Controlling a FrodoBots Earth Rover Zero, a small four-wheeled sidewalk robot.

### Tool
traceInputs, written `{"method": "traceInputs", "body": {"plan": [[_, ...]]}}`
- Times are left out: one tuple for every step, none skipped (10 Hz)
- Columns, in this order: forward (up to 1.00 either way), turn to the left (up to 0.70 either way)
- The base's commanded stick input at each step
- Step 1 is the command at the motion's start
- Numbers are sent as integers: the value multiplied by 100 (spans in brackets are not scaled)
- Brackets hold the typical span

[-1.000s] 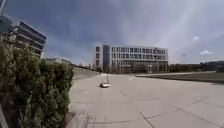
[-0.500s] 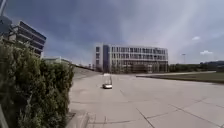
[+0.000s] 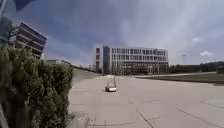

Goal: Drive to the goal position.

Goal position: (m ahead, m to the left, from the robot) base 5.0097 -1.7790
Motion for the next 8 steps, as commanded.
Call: {"method": "traceInputs", "body": {"plan": [[70,0],[70,0],[70,0],[70,0],[70,0],[70,0],[70,0],[70,0]]}}
